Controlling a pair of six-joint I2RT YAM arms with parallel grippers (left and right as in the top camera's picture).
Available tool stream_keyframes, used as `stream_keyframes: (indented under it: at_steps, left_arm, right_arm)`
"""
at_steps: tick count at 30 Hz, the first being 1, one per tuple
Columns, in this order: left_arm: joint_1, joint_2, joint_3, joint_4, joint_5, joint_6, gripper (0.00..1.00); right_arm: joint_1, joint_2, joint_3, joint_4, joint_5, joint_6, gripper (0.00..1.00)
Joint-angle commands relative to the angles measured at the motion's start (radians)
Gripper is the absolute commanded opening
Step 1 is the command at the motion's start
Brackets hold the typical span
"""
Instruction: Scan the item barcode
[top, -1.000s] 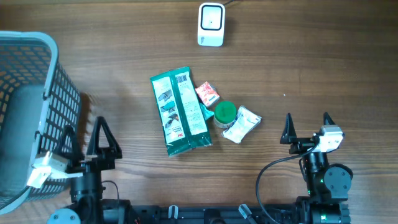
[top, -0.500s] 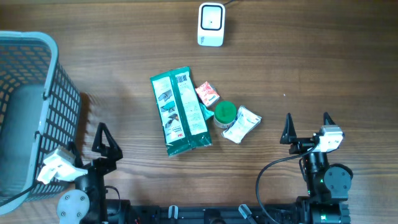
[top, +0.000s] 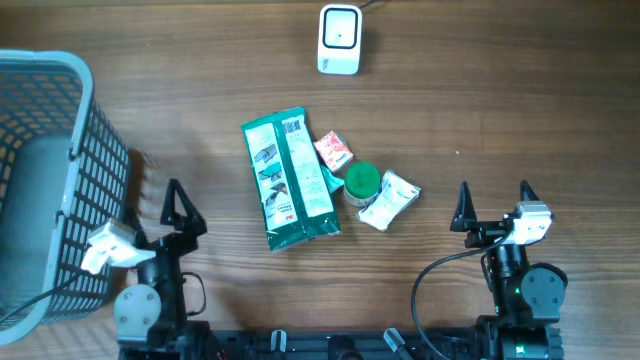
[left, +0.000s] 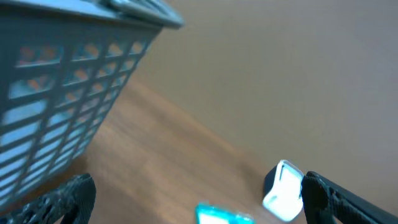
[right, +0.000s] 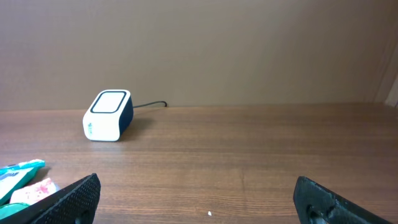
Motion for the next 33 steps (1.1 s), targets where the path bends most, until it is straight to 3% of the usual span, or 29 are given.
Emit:
stream_keyframes:
  at_steps: [1,5,9,13,17,20,25,31,33]
  left_arm:
    - [0.005,-0.006,-0.083,0.107,0.028,0.001,1.0]
    - [0.005,-0.006,-0.181,0.285,0.081,0.002,1.0]
    - [0.005,-0.006,-0.233,0.257,0.145,0.002,1.0]
    - [0.005,-0.006,-0.233,0.222,0.284,0.076,1.0]
    - [0.005,-0.006,-0.233,0.18,0.3,0.078,1.0]
    - [0.005,-0.005,-0.233,0.18,0.301,0.077,1.0]
    - [0.005,-0.005,-0.233,0.18,0.3,0.077,1.0]
    - [0.005,-0.005,-0.233,0.18,0.3,0.077,1.0]
    - [0.005,-0.005,-0.233,0.18,0.3,0.077,1.0]
  right_arm:
    - [0.0,-0.008,-0.001,0.002,0.006,-0.008,1.0]
    - [0.0,-0.008,-0.001,0.002,0.006,-0.008,1.0]
    - [0.0,-0.008,-0.001,0.002,-0.01,0.01,1.0]
    - [0.0,-0.002,-0.001,0.006,-0.051,0.375,1.0]
    - [0.0,-0.002,-0.001,0.024,-0.174,0.695,1.0]
    - [0.0,0.012,0.003,0.029,-0.474,0.647,1.0]
    - [0.0,0.155,0.231,-0.202,-0.487,0.56,0.99]
    - [0.005,0.747,0.853,-0.733,-0.402,0.348,0.99]
    - [0.081,1.022,1.116,-0.946,-0.328,0.294,0.99]
